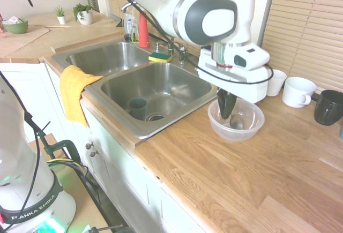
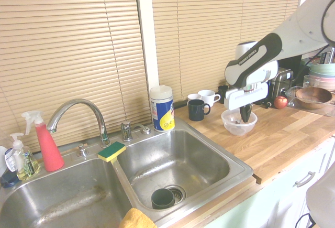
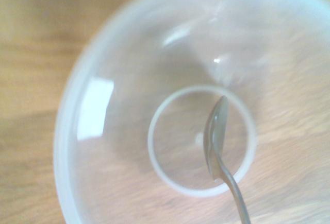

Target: Put the spoon into the sink

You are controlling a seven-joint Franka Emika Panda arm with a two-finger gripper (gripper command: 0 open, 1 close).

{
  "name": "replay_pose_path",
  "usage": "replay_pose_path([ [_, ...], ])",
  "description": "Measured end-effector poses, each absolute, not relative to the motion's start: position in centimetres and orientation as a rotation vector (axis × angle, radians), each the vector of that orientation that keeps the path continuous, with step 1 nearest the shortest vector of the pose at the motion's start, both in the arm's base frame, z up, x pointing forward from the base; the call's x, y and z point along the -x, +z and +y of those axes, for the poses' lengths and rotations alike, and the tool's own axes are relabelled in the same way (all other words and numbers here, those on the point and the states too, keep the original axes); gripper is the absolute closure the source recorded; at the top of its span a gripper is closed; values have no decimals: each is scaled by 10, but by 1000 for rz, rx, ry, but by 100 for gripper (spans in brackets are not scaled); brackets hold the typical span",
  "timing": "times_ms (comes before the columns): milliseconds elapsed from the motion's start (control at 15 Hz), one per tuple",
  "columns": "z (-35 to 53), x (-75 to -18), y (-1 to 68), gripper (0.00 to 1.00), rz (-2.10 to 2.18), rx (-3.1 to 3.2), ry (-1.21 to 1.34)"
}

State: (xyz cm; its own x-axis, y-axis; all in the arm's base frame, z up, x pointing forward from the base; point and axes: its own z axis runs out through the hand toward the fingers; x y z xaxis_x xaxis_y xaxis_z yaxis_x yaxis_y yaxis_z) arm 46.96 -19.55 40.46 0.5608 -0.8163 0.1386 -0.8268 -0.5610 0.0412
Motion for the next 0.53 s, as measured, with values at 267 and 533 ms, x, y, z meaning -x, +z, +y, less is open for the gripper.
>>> replay_pose_path([
  [267, -196, -470, 412, 100, -1417, -2680, 181],
  [533, -176, -468, 453, 100, -1363, -2690, 267],
])
